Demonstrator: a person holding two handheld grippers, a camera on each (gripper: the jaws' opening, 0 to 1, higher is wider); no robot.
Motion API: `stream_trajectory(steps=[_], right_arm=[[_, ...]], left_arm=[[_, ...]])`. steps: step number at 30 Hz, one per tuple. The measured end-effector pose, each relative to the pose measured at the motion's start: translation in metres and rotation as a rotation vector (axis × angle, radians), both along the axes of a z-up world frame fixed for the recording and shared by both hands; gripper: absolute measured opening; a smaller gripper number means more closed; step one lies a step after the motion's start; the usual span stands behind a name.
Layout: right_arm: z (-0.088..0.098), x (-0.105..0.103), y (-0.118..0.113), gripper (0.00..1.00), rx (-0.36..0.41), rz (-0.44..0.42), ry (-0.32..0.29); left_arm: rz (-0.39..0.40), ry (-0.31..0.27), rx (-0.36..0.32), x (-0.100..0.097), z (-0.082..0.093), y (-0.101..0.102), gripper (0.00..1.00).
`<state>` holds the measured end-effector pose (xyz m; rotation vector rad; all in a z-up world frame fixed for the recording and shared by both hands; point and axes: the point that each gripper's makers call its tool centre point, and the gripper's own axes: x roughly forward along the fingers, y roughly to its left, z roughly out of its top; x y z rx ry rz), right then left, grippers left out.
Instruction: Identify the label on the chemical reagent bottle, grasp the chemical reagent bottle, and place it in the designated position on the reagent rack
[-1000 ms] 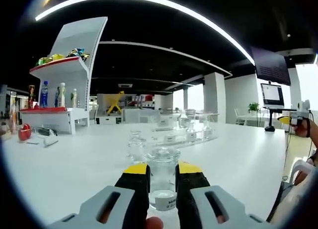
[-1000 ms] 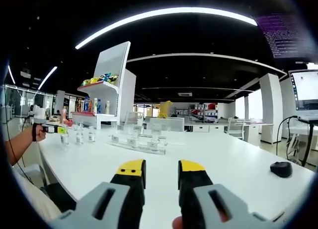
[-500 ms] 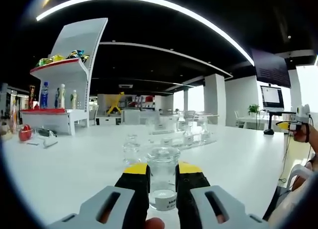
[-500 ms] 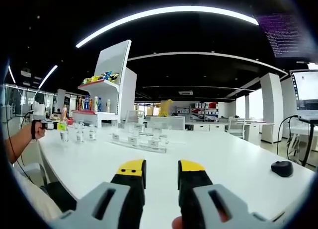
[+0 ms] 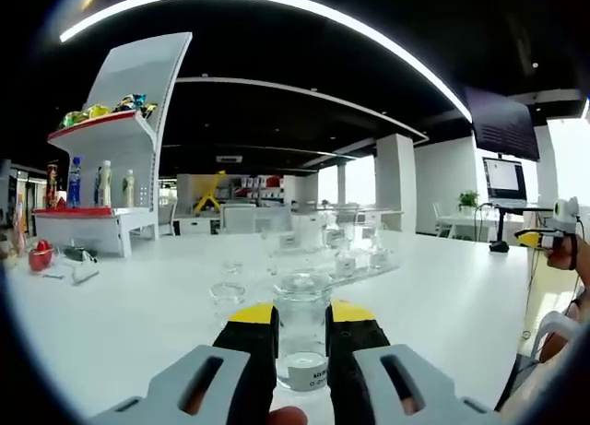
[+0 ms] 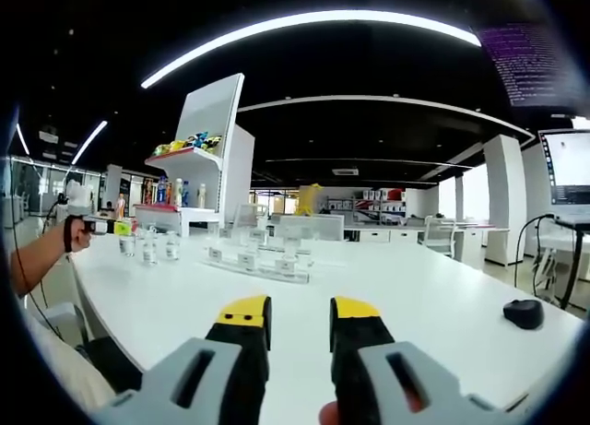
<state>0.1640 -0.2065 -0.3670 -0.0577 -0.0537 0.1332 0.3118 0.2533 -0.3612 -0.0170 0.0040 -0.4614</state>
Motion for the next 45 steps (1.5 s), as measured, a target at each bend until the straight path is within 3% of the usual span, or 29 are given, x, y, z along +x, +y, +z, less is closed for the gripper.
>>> stream_trajectory(steps=[11,20,32,45], right_arm=[[-0.004,0.003,0.003,0.25,0.003,0.006,0.011],[-0.005,0.002,0.001,0.25,0.003,0.007,0.01],[-0.005,0.002,0.002,0.25,0.0,0.011,0.004],[-0.005,0.003,0.001,0.25,0.001,0.008,0.006]], left_arm=[[-0.026,0.011,-0.009,0.008,0.009,-0.005,0.19],[-0.045,-0.028,0.003,0.017,0.033,-0.02,0.19],[-0.069,-0.025,-0.004,0.034,0.047,-0.029,0.19],[-0.069,-0.021,0.0,0.054,0.05,-0.03,0.19]])
